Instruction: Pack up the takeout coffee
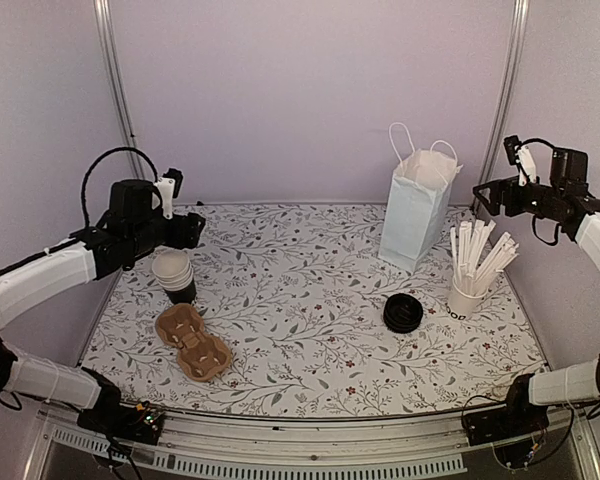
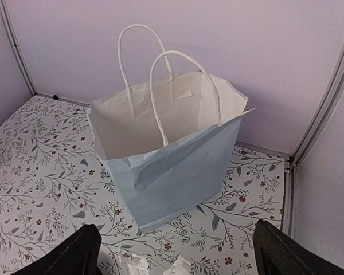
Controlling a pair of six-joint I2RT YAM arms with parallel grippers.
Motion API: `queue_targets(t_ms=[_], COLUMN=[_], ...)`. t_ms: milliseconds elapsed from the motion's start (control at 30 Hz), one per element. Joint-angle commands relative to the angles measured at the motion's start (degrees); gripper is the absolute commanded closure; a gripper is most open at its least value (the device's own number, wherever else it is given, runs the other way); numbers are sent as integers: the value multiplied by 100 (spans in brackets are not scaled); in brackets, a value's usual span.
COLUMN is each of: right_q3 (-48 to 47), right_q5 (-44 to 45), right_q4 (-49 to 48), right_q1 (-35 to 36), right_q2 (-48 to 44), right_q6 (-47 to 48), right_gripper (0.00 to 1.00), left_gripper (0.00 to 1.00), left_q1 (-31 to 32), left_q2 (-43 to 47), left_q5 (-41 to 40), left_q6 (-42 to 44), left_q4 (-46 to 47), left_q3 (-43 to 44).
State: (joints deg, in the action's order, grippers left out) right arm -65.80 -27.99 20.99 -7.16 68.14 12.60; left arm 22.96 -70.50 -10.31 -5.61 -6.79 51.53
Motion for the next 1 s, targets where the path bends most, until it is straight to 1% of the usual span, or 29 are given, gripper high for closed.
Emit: queue_targets(t_ms=[0,167,233,333,400,467,533,600,700,767,867,933,967], right_q3=[104,-243,-480,-800,-906,-955,-961,-958,-931,-907,-868,-823,-759], right_q5=[45,-856,-857,-800,-740,-563,-372,-319,-184,-5,320,315,288], right_q4=[-173,298,594,1204,1461,1666,1811,1939,2055,2082,2058,2071,2053], right_q1=[66,137,441,1075,1506,2065,2697,3213,3867,4169,4392,4428,4443], right_q2=[-408,-496,-461,-273,-154,8,182,412,756,927,1126,1187,1191], right_q6=[16,374,522,1069,1457,1847,2207,2425,2643,2741,2783,2772,2767], right_gripper=[3,3,5,10,12,13,15,18,24,28,36,39,39], left_gripper=[12,8,10,18,24,30,40,46,46,46,45,45,47], left_q1=[21,77,129,294,381,447,558,709,879,923,965,974,974], left_q2=[427,837,980,1082,1086,1062,1019,962,871,813,796,752,681], left_q5=[162,198,275,199,336,699,990,1065,831,863,919,783,643], left_q6=[380,664,721,790,681,592,439,320,-117,-425,-820,-985,-1057], left_q4=[816,1097,1146,993,591,103,-392,-962,-1748,-2265,-2783,-3065,-3251], left_q3=[-339,-620,-679,-601,-359,-72,192,469,916,1193,1394,1454,1504])
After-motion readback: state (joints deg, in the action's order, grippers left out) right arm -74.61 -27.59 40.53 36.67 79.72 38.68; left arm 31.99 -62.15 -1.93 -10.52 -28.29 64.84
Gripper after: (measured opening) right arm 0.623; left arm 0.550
